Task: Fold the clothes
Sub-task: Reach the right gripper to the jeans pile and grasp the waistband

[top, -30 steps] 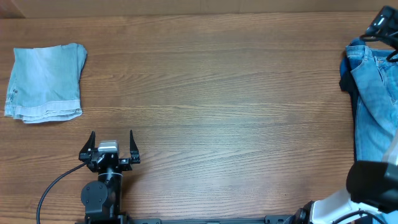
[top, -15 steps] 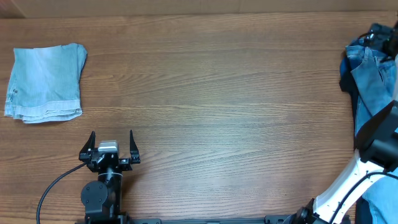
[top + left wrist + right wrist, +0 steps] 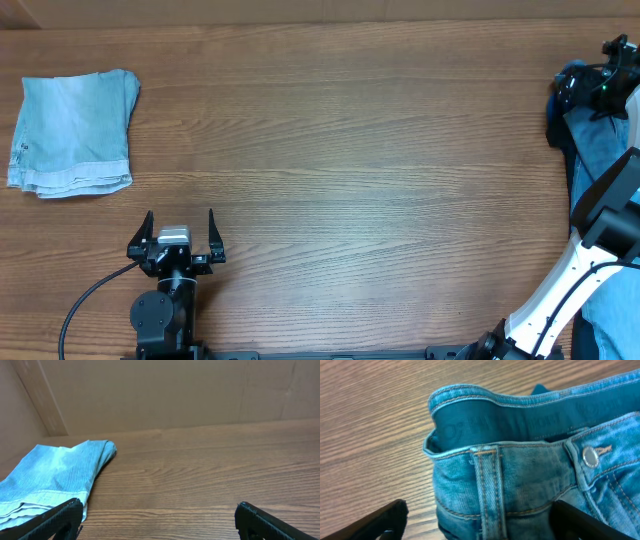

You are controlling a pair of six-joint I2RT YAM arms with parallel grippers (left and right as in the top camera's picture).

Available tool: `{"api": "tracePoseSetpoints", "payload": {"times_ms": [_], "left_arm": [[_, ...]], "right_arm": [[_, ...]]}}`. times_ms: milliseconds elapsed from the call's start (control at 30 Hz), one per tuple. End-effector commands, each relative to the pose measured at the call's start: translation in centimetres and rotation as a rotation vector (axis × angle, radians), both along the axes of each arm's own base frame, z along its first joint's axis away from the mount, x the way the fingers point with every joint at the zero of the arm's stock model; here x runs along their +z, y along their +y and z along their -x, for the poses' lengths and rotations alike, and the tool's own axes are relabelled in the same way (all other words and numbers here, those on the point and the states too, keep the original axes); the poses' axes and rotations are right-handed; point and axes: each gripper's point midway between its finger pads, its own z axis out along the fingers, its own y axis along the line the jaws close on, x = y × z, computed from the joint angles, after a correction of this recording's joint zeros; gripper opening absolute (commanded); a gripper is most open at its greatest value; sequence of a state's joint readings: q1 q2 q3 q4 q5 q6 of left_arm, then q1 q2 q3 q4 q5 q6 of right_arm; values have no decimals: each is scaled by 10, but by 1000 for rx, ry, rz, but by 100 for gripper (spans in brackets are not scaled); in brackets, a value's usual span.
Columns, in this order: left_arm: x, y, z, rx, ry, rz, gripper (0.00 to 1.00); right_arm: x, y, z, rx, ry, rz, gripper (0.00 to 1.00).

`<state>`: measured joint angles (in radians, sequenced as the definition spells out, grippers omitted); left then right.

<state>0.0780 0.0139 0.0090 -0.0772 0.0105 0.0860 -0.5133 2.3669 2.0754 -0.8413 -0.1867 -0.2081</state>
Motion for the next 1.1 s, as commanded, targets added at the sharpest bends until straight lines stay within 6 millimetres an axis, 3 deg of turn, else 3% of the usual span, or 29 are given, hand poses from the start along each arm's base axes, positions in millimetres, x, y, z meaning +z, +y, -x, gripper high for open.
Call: {"api": "tracePoseSetpoints", "payload": {"times_ms": [0,133,167,267,367,467,600,800,867,933,1067], "left_arm": [[0,0,0,-2,-3,-23,100],[0,0,0,-2,-3,-23,100],[0,0,0,-2,-3,-23,100],[0,0,0,-2,-3,-23,100],[0,0,0,-2,-3,-23,100],[0,0,0,-2,-3,-23,100],[0,0,0,-2,-3,-23,100],[0,0,0,-2,-3,-23,100],[0,0,0,-2,-3,-23,100],[0,0,0,-2,-3,-23,100],[0,0,0,-2,-3,-23,100]], "right_arm": [[-3,3,-4,13,-6,-11,78],[-6,0,1,0,21,2,50],[-7,-4,3,-13,32,24,37],[-7,-12,6,-28,50,61,30],[0,-15,-1,-30,17,78,6],[30,-19,-8,-31,-28,102,4],[127,-21,-12,-34,-136,161,4],[279,4,24,-45,-324,271,4],[321,11,42,-59,-403,321,4],[351,23,59,-59,-456,345,4],[424,65,93,-26,-608,414,4]]}}
